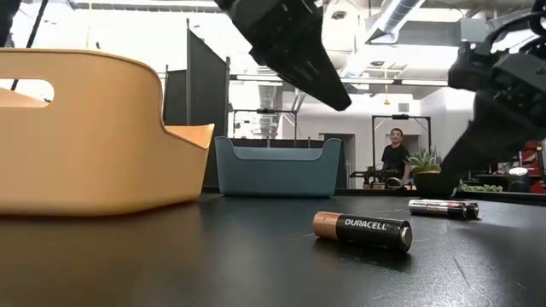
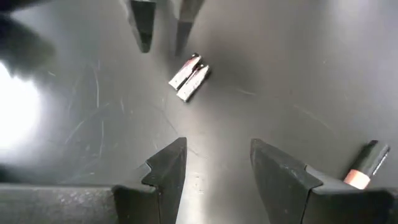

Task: Sort batteries
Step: Put the top silver battery into the blue bin

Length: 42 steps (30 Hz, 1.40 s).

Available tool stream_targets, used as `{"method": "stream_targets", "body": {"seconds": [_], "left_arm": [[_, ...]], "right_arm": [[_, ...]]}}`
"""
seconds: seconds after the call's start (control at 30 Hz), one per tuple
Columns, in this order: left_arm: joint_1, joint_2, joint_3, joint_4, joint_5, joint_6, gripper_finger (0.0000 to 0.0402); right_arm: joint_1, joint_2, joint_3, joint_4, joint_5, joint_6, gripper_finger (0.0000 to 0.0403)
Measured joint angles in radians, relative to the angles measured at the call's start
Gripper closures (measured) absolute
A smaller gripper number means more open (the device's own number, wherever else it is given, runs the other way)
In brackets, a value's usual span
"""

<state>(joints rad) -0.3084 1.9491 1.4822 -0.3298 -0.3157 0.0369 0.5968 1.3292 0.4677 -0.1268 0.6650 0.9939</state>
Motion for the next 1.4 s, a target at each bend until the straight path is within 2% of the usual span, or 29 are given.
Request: {"method": "stream_targets", "body": {"seconds": [0.33, 0.57, 1.3, 1.4], "left_arm": [[0.022, 0.000, 0.000, -0.018, 0.016, 0.004, 0.0229], [0.041, 0.000, 0.000, -0.019, 0.016, 0.002, 0.0229], [0.028, 0.001, 0.000, 0.015, 0.051, -0.025, 0.0229], [0.030, 0.001, 0.000, 0.089, 0.128, -0.039, 0.0229]], "right_arm": [[-0.013, 0.115, 0.041, 0.004, -0.001, 0.030, 0.0182], [-0.027, 0.116, 0.041, 0.001, -0.041, 0.026, 0.0182], [-0.031, 0.112, 0.041, 0.000, -0.044, 0.039, 0.0182], [-0.036, 0.080, 0.043, 0.000, -0.069, 0.045, 0.0182]]}}
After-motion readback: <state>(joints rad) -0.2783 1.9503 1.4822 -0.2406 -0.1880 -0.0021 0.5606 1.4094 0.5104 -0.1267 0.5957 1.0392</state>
